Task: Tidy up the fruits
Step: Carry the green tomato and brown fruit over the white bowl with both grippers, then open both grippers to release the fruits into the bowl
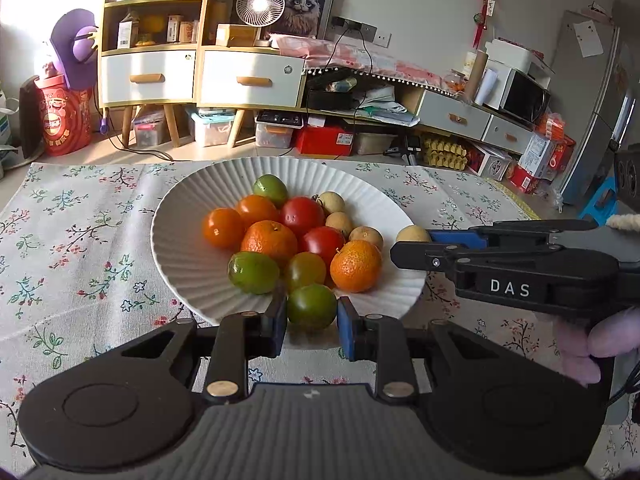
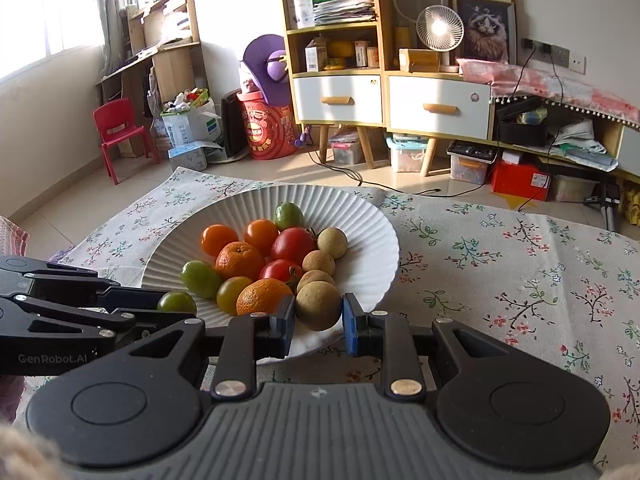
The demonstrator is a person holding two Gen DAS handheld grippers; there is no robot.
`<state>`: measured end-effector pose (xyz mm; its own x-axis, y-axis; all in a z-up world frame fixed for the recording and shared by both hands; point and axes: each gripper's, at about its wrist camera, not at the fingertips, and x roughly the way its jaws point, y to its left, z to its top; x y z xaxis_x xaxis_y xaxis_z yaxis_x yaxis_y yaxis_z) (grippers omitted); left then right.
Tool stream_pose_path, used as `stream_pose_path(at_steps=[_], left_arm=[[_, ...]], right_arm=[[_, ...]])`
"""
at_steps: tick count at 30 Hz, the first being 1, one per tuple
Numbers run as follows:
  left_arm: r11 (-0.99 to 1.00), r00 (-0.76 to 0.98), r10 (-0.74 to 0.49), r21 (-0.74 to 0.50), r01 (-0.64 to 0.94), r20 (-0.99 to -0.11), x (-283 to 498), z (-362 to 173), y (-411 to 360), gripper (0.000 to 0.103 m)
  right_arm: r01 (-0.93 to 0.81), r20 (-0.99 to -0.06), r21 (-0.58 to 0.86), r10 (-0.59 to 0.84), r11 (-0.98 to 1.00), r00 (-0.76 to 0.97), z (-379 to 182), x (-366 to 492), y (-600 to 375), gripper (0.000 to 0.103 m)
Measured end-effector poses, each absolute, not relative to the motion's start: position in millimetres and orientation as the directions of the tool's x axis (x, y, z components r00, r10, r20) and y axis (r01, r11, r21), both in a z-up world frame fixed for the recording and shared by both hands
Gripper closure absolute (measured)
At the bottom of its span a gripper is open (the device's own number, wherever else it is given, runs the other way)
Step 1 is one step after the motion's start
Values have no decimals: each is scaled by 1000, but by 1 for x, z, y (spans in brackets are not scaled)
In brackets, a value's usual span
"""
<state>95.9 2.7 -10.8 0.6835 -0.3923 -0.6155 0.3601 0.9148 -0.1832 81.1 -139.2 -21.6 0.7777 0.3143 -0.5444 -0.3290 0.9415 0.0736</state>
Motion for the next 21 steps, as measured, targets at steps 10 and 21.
stream_pose_path(at_steps=[10,21], left_arm=[[906,690,-407,-169,388,-598,94,-12,1,84],[906,672,-400,-160,391,-624,75,4,-4,42]], right_arm=[[-359,-546,41,322,932,773,-25,80,-136,80],[-311,-531,49,288,949,797,2,65,-147,48]])
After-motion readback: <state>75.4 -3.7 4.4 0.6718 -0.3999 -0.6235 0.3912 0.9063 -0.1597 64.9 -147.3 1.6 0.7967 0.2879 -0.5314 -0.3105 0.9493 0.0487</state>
